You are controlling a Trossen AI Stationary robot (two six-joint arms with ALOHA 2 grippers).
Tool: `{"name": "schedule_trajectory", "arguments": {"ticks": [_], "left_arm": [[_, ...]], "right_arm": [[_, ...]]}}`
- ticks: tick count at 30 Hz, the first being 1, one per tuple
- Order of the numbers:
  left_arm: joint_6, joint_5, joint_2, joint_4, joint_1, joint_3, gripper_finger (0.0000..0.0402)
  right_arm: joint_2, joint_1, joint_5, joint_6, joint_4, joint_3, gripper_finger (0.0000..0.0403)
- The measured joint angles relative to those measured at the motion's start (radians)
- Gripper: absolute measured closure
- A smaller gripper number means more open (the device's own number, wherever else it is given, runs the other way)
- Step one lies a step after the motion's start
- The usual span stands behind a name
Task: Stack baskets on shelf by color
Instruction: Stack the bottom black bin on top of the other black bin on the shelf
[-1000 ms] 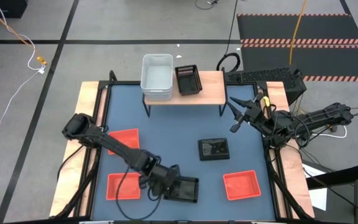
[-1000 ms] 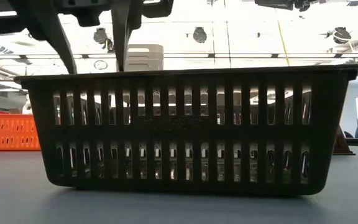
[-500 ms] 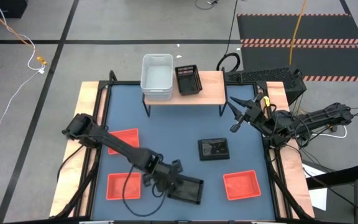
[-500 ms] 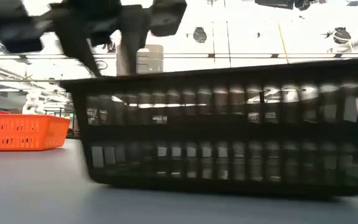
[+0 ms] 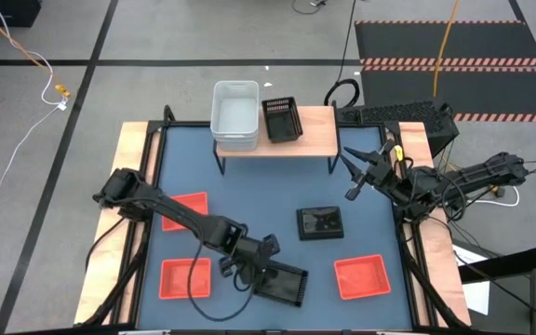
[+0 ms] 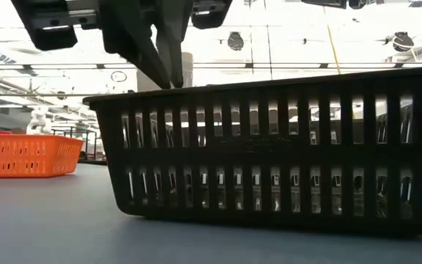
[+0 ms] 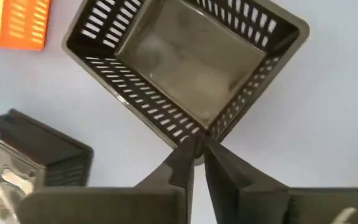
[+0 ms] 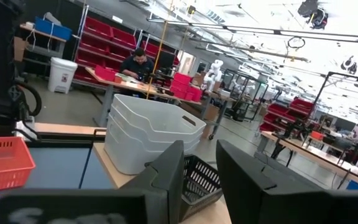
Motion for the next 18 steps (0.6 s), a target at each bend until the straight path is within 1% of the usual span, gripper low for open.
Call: {"name": "schedule_trajectory", "arguments": {"ticks": [2,6,12,15,18], "left_arm": [[0.02,-0.018,0.009,0.015,-0.008,0.0,0.0344],[0.023,-0.021,0.046,0.027,-0.02,0.0,0.0301],[0.086,-0.051,0.107,-0.001,-0.036,-0.005,0.0235],[0.151,-0.057,0.123,-0.007,-0.036,-0.006,0.022],[0.178,-0.059,0.121,0.005,-0.037,-0.006,0.0223]], "right_arm": [[0.0,0.0,0.001,-0.001,0.0,0.0,0.0312],[0.0,0.0,0.001,-0.014,0.0,0.0,0.0312],[0.0,0.0,0.001,-0.018,0.0,0.0,0.0312],[0.0,0.0,0.001,-0.017,0.0,0.0,0.0312],[0.0,0.0,0.001,-0.017,0.0,0.0,0.0312]]}}
